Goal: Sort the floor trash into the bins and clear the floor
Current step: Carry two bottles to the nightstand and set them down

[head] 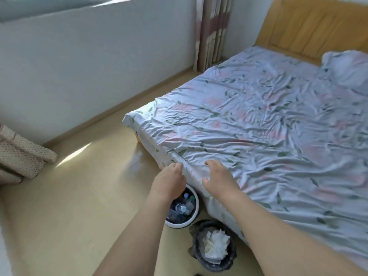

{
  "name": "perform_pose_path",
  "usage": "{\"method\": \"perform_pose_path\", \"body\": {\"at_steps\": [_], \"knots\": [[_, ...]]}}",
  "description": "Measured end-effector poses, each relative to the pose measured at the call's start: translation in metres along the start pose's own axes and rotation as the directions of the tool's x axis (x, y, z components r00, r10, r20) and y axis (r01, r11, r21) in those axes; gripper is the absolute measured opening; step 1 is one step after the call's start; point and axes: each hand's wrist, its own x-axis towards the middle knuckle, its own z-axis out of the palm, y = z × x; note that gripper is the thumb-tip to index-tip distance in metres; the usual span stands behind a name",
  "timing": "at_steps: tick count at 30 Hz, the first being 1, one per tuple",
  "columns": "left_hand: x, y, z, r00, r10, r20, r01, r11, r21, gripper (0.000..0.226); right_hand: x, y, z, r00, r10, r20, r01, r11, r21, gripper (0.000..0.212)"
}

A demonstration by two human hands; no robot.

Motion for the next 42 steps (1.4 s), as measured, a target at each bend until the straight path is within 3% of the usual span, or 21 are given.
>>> {"method": "perform_pose_path", "body": {"at_steps": [5, 11, 14, 21, 24, 29, 37, 42], "knots": [[0.009, 0.076, -0.06, 0.984, 0.172, -0.055, -0.167, 0.982, 0.092, 0.026, -0.075, 0.038, -0.07, 0.992, 0.095, -0.089, -0.093, 0.995, 0.028, 0.057], [-0.012, 0.214, -0.087, 0.898, 0.434, -0.073, -0.413, 0.888, 0.202, 0.029, -0.157, 0.121, -0.166, 0.928, 0.257, -0.27, -0.23, 0.965, 0.13, 0.058], [-0.022, 0.292, -0.08, 0.855, 0.516, -0.057, -0.491, 0.838, 0.238, 0.035, -0.201, 0.172, -0.201, 0.898, 0.299, -0.322, -0.257, 0.952, 0.167, 0.061], [-0.089, 0.538, -0.018, 0.68, 0.733, -0.015, -0.701, 0.657, 0.276, 0.041, -0.353, 0.354, -0.276, 0.803, 0.432, -0.41, -0.383, 0.902, 0.199, 0.057], [-0.125, 0.647, 0.014, 0.602, 0.799, 0.008, -0.76, 0.57, 0.312, 0.04, -0.424, 0.437, -0.307, 0.755, 0.496, -0.428, -0.453, 0.867, 0.206, 0.058], [-0.164, 0.771, 0.057, 0.514, 0.854, 0.079, -0.811, 0.454, 0.369, 0.037, -0.494, 0.531, -0.353, 0.703, 0.54, -0.462, -0.497, 0.838, 0.224, 0.057], [-0.14, 0.91, 0.126, 0.495, 0.86, 0.121, -0.823, 0.42, 0.382, 0.038, -0.507, 0.676, -0.403, 0.689, 0.552, -0.469, -0.498, 0.831, 0.247, 0.058], [-0.073, 1.006, 0.171, 0.552, 0.829, 0.088, -0.811, 0.509, 0.287, 0.037, -0.469, 0.784, -0.452, 0.708, 0.534, -0.463, -0.491, 0.843, 0.221, 0.061]]}}
